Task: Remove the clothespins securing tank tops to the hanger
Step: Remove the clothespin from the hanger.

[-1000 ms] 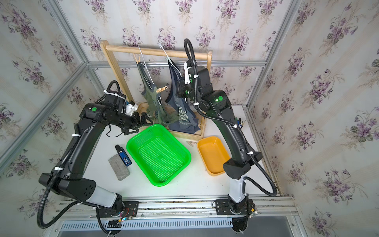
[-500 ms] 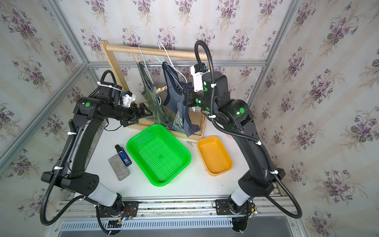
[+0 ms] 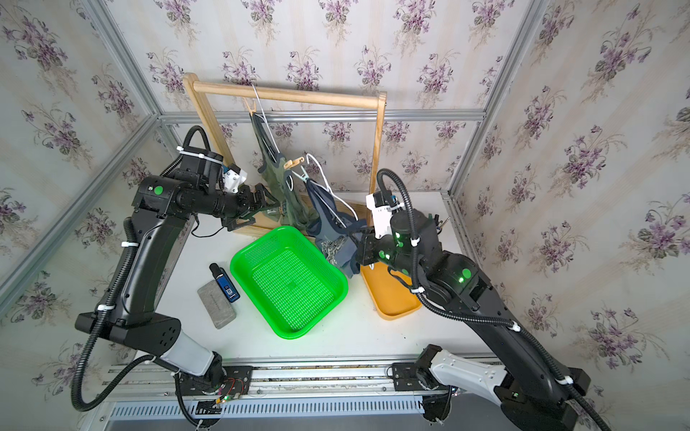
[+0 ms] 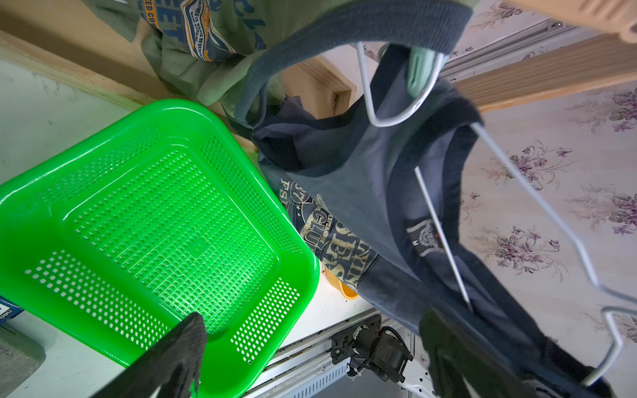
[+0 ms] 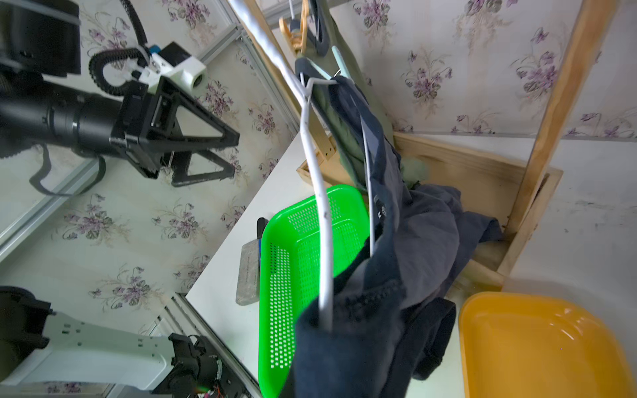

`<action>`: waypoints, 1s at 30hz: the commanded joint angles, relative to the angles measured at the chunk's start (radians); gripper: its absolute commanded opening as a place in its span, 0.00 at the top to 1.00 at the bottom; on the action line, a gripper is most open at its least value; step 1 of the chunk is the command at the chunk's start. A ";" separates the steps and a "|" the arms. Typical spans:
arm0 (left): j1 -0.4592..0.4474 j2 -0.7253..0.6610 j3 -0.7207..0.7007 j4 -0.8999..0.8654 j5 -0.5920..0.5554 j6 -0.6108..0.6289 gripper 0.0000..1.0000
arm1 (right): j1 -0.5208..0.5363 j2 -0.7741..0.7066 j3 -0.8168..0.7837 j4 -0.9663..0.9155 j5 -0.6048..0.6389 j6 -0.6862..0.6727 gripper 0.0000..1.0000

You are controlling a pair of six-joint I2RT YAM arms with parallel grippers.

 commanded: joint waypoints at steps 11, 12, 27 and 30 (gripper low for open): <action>-0.044 -0.035 -0.181 0.086 -0.062 -0.158 0.01 | 0.152 -0.091 -0.187 0.052 0.088 0.094 1.00; -0.044 -0.042 -0.214 0.116 -0.058 -0.176 0.01 | 0.168 -0.092 -0.196 0.058 0.088 0.094 1.00; -0.019 0.007 -0.368 0.295 -0.073 -0.280 0.01 | 0.377 -0.049 -0.226 0.120 0.167 0.137 1.00; 0.010 0.001 -0.411 0.294 -0.085 -0.298 0.02 | 0.396 -0.048 -0.221 0.126 0.191 0.138 1.00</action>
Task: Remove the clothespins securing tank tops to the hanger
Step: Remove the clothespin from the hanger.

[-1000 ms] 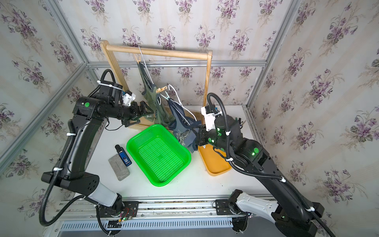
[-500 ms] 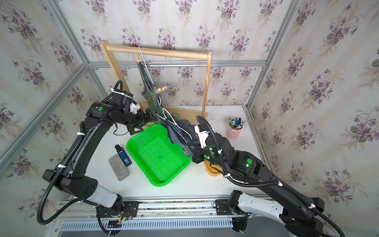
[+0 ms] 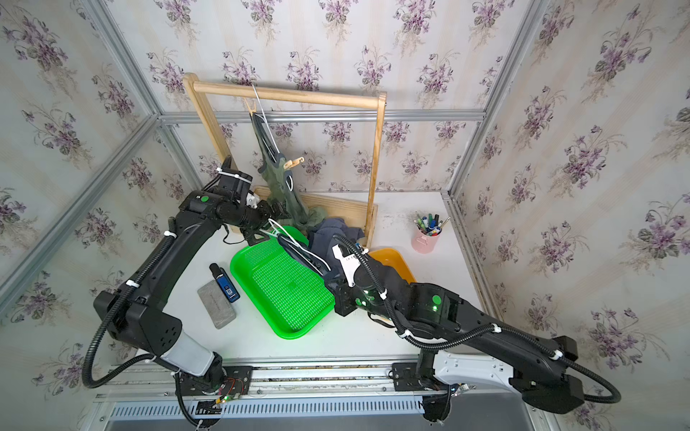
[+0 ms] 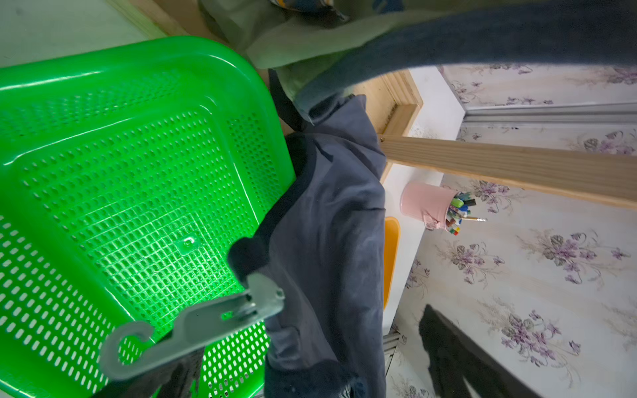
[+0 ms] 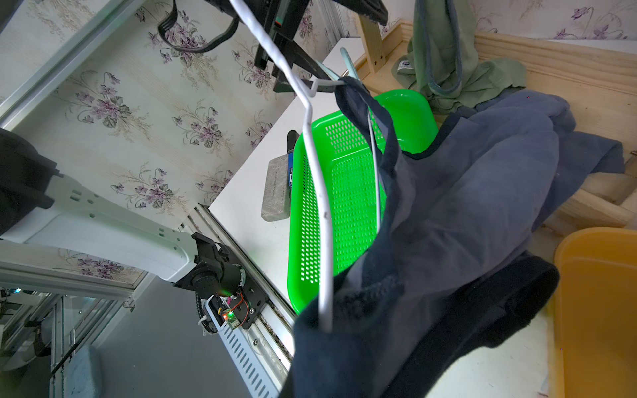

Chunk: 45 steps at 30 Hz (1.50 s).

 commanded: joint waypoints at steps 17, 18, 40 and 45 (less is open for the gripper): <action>0.070 0.019 -0.053 0.006 0.006 -0.028 0.61 | 0.046 0.022 0.038 0.038 0.058 0.018 1.00; 0.070 0.019 -0.055 0.006 0.006 -0.028 0.64 | 0.045 0.019 0.036 0.037 0.059 0.020 1.00; 0.072 0.020 0.036 -0.078 -0.001 0.057 0.88 | 0.047 -0.114 -0.052 -0.105 0.151 0.126 1.00; 0.073 0.034 0.085 -0.097 -0.001 0.082 0.92 | 0.046 -0.168 -0.069 -0.165 0.190 0.153 1.00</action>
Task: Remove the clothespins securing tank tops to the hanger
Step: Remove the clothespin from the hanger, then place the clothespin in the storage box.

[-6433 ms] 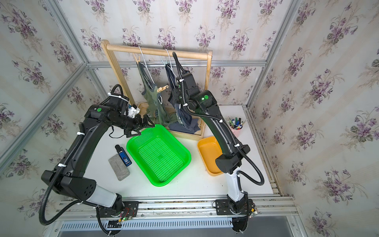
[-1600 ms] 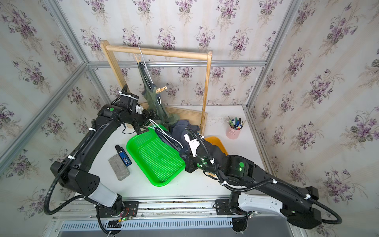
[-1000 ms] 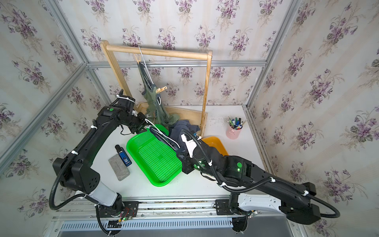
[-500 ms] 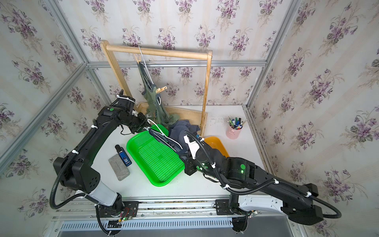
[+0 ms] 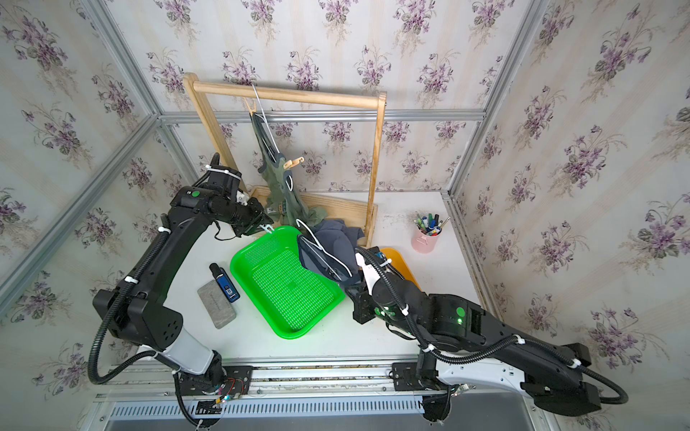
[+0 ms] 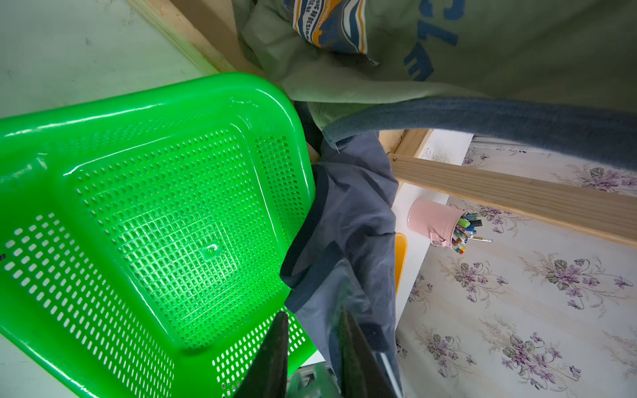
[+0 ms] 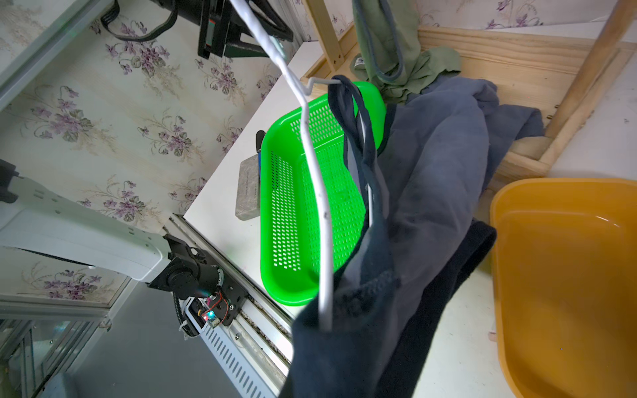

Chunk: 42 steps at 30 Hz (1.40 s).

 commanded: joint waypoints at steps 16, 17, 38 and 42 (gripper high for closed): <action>-0.085 -0.091 -0.059 -0.034 0.056 0.081 0.92 | -0.099 0.038 0.029 0.064 0.039 0.003 1.00; -0.109 -0.102 -0.073 -0.034 0.053 0.082 0.92 | -0.147 0.058 0.046 0.069 -0.008 -0.013 1.00; -0.742 0.076 -0.047 0.225 -0.090 0.119 0.88 | -0.687 0.492 0.269 0.228 -0.548 -0.198 1.00; -0.815 0.187 -0.003 0.317 -0.117 0.141 0.88 | -0.766 0.515 0.275 0.245 -0.582 -0.192 1.00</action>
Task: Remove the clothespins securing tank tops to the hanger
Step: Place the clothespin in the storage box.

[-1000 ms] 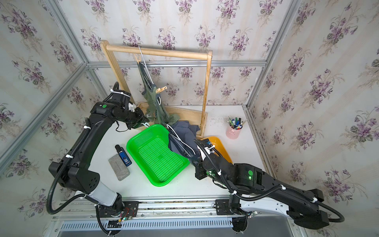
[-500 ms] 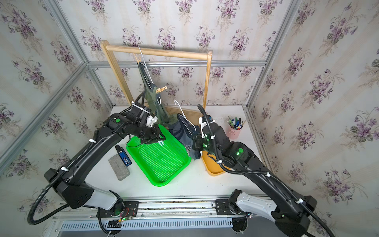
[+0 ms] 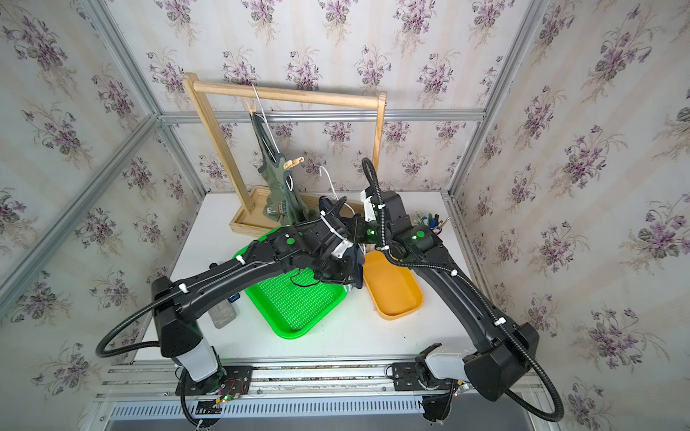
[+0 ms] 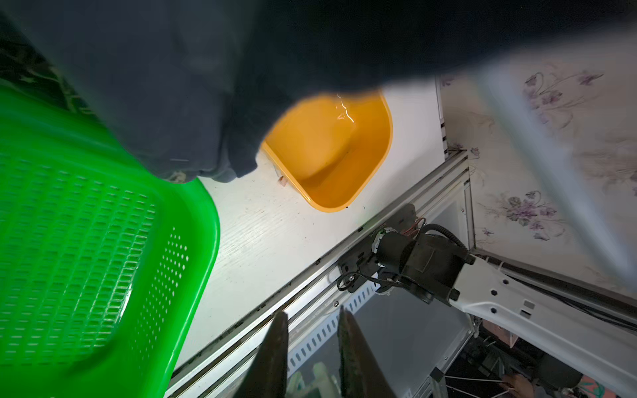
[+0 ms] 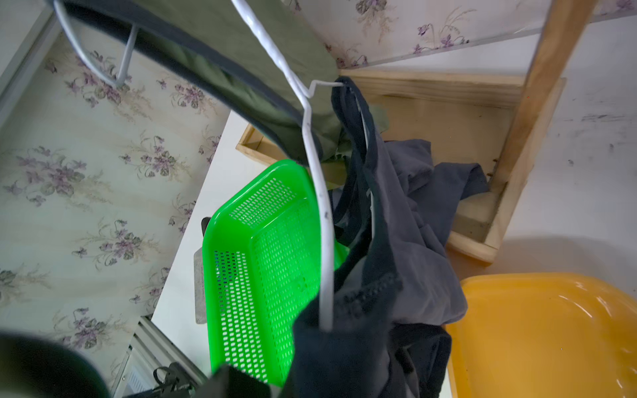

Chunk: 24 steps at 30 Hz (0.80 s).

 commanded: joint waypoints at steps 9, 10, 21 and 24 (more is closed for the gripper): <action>-0.127 0.292 0.161 0.296 -0.211 0.000 0.87 | -0.066 0.054 -0.011 0.069 -0.113 -0.004 1.00; -0.136 0.312 0.169 0.314 -0.246 -0.011 0.87 | -0.067 0.054 -0.018 0.075 -0.116 -0.003 1.00; -0.168 0.469 0.251 0.338 -0.400 -0.103 0.82 | -0.078 0.069 -0.025 0.091 -0.147 -0.021 1.00; -0.168 0.494 0.246 0.338 -0.400 -0.122 0.77 | -0.085 0.074 -0.023 0.096 -0.155 -0.029 1.00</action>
